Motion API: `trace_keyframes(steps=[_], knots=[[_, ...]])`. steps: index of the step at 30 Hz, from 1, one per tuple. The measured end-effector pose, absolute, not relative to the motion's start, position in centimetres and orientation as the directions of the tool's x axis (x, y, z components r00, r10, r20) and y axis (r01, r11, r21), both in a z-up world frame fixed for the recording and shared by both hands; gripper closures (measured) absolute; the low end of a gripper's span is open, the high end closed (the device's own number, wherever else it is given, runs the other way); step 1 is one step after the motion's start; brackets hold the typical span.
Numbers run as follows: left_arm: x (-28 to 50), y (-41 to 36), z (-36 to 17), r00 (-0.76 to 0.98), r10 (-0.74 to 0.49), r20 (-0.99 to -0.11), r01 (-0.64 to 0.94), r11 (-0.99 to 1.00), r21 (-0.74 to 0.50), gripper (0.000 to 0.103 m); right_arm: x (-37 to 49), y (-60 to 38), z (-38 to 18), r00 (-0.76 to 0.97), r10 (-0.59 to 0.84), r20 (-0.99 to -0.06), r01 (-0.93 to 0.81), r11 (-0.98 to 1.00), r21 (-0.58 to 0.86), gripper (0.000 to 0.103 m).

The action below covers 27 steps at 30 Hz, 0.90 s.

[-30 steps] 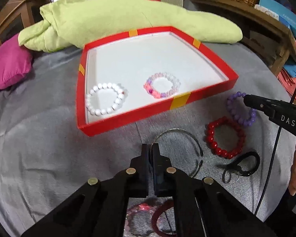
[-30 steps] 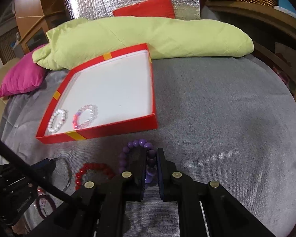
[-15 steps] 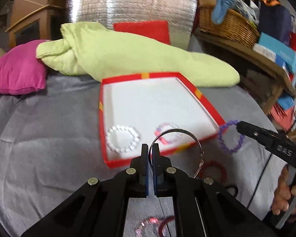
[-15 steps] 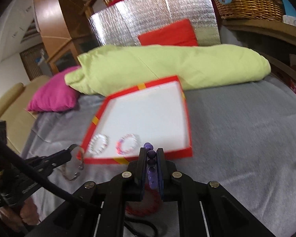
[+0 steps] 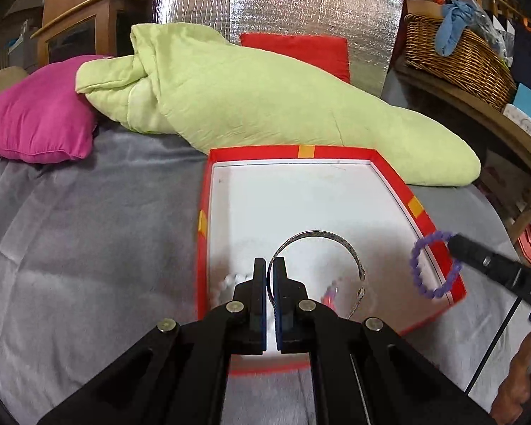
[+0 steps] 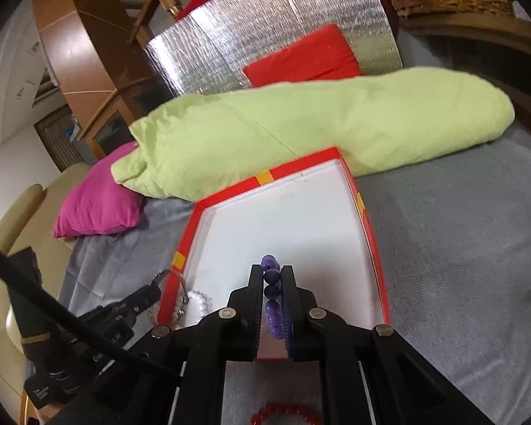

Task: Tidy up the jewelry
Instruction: 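Lower the silver bangle into the tray with the left gripper while the right drops the purple bracelet there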

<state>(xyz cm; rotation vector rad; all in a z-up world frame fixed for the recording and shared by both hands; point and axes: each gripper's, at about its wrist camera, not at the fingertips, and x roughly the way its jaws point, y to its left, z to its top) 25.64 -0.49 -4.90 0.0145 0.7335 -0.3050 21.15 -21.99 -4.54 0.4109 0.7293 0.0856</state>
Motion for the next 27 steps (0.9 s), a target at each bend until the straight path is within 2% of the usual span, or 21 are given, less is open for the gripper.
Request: trace_keyframes(steps=[7,16,18,19,20,22,27], knots=[[28.8,-2.5,-6.6,0.667,-0.234,-0.707,0.254,0.964,-0.080,0.099,23.6,-23.5,-7.0,0.710,0.194,-0.677,0.124,0.912,0.391,0.092],[31.0,-5.0,-8.2,0.629,-0.190,-0.754,0.266,0.964,-0.021,0.098,24.4,-25.1,-7.9,0.703,0.169,-0.691,0.181,0.897,0.404,0.092],[31.1,-5.1,-8.2,0.626,-0.185,-0.758,0.268,0.963,-0.014,0.097,24.5,-25.4,-8.0,0.698,0.167,-0.696,0.196,0.891,0.410,0.089],[31.0,-5.2,-8.1,0.627,-0.183,-0.757,0.271,0.962,-0.007,0.092,24.4,-25.5,-8.1,0.697,0.164,-0.698,0.202,0.889,0.411,0.089],[30.9,-5.2,-7.9,0.632,-0.175,-0.755,0.269,0.963,0.002,0.081,24.4,-25.6,-8.1,0.693,0.165,-0.701,0.206,0.888,0.412,0.089],[30.5,-5.0,-7.4,0.651,-0.163,-0.741,0.258,0.966,0.015,0.067,24.3,-25.8,-7.8,0.695,0.155,-0.702,0.212,0.889,0.406,0.088],[29.1,-4.0,-5.4,0.695,-0.145,-0.704,0.226,0.974,0.023,0.056,23.0,-26.3,-6.5,0.714,0.144,-0.685,0.204,0.893,0.401,0.087]])
